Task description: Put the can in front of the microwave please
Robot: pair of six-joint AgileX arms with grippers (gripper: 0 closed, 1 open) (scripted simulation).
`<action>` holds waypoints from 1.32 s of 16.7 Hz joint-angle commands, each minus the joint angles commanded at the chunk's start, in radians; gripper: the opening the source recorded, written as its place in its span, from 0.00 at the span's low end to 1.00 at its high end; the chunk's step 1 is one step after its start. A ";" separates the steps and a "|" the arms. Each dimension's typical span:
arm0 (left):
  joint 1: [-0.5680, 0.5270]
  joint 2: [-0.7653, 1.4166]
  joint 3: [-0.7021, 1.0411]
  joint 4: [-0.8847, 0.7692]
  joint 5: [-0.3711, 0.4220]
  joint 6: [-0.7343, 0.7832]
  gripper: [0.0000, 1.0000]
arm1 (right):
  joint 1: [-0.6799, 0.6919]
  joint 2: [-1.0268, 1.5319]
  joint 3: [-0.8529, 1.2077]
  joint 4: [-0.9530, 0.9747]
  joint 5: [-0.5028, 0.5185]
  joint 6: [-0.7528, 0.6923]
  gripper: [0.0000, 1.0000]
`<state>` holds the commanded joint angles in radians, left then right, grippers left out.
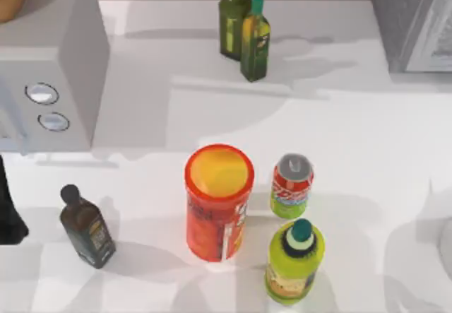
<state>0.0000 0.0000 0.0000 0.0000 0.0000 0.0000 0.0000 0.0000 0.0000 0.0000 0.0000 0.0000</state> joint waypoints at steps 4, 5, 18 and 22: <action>-0.015 0.030 0.030 -0.024 0.001 -0.001 1.00 | 0.000 0.000 0.000 0.000 0.000 0.000 1.00; -0.030 0.061 0.061 -0.049 0.002 -0.001 1.00 | 0.000 0.000 0.000 0.000 0.000 0.000 1.00; -0.460 1.268 1.227 -0.821 -0.002 -0.022 1.00 | 0.000 0.000 0.000 0.000 0.000 0.000 1.00; -0.613 1.736 1.669 -1.100 -0.003 -0.030 1.00 | 0.000 0.000 0.000 0.000 0.000 0.000 1.00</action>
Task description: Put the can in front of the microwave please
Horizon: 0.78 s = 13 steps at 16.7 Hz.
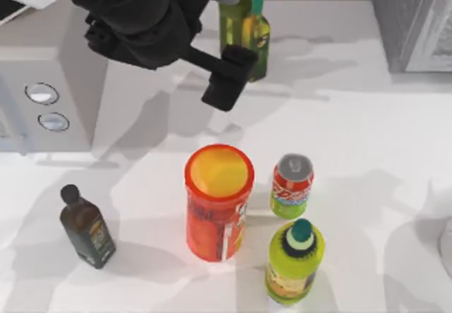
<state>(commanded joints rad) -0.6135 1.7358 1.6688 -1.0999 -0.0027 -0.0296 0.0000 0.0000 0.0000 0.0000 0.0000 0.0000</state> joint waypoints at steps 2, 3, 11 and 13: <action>-0.068 0.209 0.200 -0.121 0.001 -0.004 1.00 | 0.000 0.000 0.000 0.000 0.000 0.000 1.00; -0.100 0.302 0.291 -0.176 0.002 -0.006 1.00 | 0.000 0.000 0.000 0.000 0.000 0.000 1.00; -0.248 0.693 0.707 -0.417 0.009 -0.017 1.00 | 0.000 0.000 0.000 0.000 0.000 0.000 1.00; -0.251 0.698 0.714 -0.420 0.010 -0.017 1.00 | 0.000 0.000 0.000 0.000 0.000 0.000 1.00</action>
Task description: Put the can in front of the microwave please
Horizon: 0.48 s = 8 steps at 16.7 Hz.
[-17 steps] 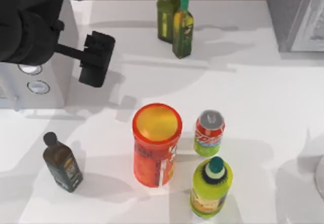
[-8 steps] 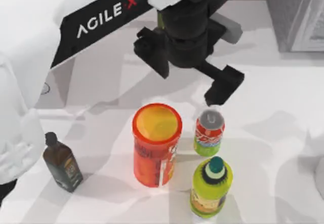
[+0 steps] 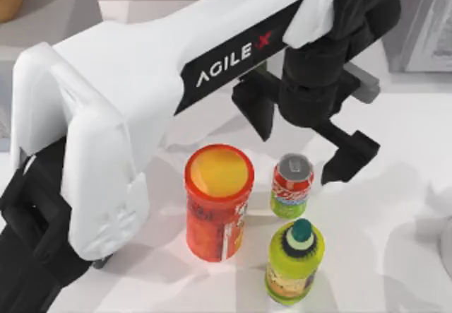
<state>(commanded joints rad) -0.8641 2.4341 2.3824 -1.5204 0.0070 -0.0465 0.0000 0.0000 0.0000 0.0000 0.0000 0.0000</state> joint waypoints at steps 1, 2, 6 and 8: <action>0.000 0.000 0.000 0.000 0.000 0.000 1.00 | 0.000 0.000 0.000 0.000 0.000 0.000 1.00; 0.000 0.000 0.000 0.000 0.000 0.000 1.00 | 0.000 0.000 0.000 0.000 0.000 0.000 1.00; 0.002 -0.004 -0.043 0.039 0.000 0.002 1.00 | 0.000 0.000 0.000 0.000 0.000 0.000 1.00; 0.003 -0.011 -0.109 0.098 0.000 0.003 1.00 | 0.000 0.000 0.000 0.000 0.000 0.000 1.00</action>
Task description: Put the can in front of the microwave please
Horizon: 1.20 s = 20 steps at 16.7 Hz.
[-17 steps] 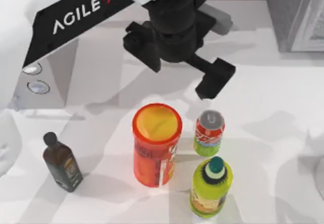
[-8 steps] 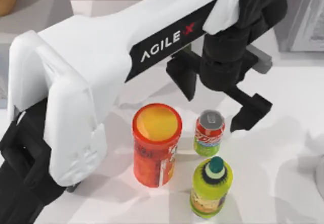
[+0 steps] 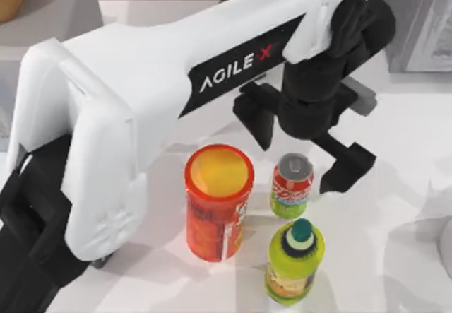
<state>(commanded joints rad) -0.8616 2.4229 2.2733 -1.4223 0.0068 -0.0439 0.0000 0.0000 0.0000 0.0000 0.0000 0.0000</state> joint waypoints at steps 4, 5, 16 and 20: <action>-0.001 -0.010 -0.140 0.129 0.000 -0.001 1.00 | 0.000 0.000 0.000 0.000 0.000 0.000 1.00; -0.001 -0.011 -0.160 0.148 0.000 -0.002 1.00 | 0.000 0.000 0.000 0.000 0.000 0.000 1.00; -0.001 -0.011 -0.169 0.158 0.000 -0.002 0.47 | 0.000 0.000 0.000 0.000 0.000 0.000 1.00; -0.001 -0.011 -0.169 0.158 0.000 -0.002 0.17 | 0.000 0.000 0.000 0.000 0.000 0.000 1.00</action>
<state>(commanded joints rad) -0.8628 2.4115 2.1040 -1.2645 0.0067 -0.0455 0.0000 0.0000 0.0000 0.0000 0.0000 0.0000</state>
